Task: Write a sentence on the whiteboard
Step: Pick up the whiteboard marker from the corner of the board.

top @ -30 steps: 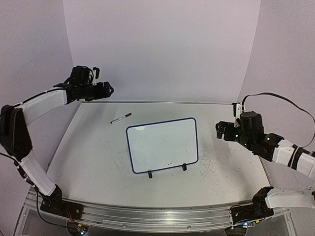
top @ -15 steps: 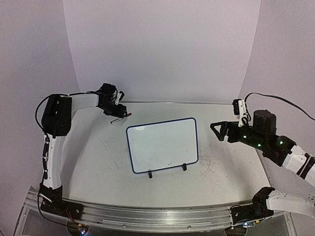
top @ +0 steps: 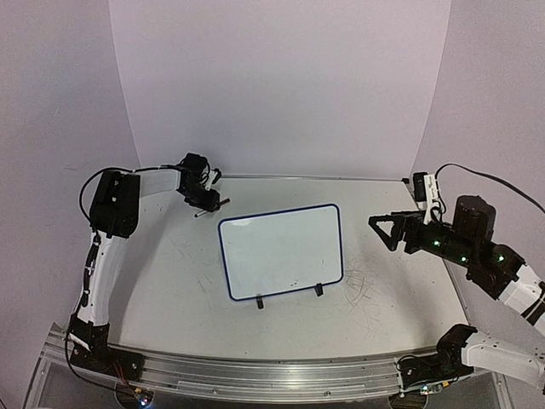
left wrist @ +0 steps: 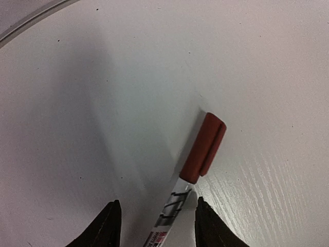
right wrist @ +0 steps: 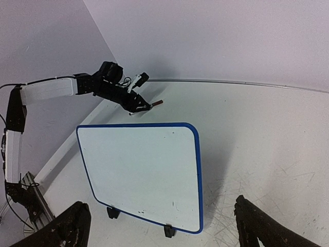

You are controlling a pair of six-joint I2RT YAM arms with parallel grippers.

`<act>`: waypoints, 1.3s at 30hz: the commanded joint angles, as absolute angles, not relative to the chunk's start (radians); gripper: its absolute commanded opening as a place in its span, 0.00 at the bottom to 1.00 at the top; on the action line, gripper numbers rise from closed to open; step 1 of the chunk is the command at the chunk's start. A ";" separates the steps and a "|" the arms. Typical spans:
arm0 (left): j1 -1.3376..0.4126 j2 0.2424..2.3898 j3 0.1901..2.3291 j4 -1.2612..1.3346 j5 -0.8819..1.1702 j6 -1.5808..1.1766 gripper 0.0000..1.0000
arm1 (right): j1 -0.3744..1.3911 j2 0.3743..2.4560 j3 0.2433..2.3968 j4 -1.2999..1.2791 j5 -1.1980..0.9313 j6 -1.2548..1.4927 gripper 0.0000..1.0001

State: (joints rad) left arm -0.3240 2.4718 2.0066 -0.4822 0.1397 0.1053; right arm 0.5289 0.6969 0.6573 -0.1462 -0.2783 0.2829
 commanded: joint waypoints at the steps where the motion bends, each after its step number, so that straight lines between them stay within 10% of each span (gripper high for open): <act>1: -0.350 2.462 1.959 -0.511 0.077 0.124 0.42 | 0.532 0.702 0.644 -0.143 -0.286 0.290 0.98; 10: -0.402 2.376 1.791 -0.511 0.011 0.045 0.20 | 0.531 0.747 0.685 -0.179 -0.128 0.305 0.98; 39: -0.483 1.626 1.062 -0.424 -0.003 -0.237 0.00 | 0.532 0.767 0.739 -0.252 0.111 0.332 0.98</act>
State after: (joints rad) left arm -0.4854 1.7919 1.0866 -0.4110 -0.0198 -0.1962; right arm 0.5289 0.7552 0.6923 -0.2562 0.1104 0.3411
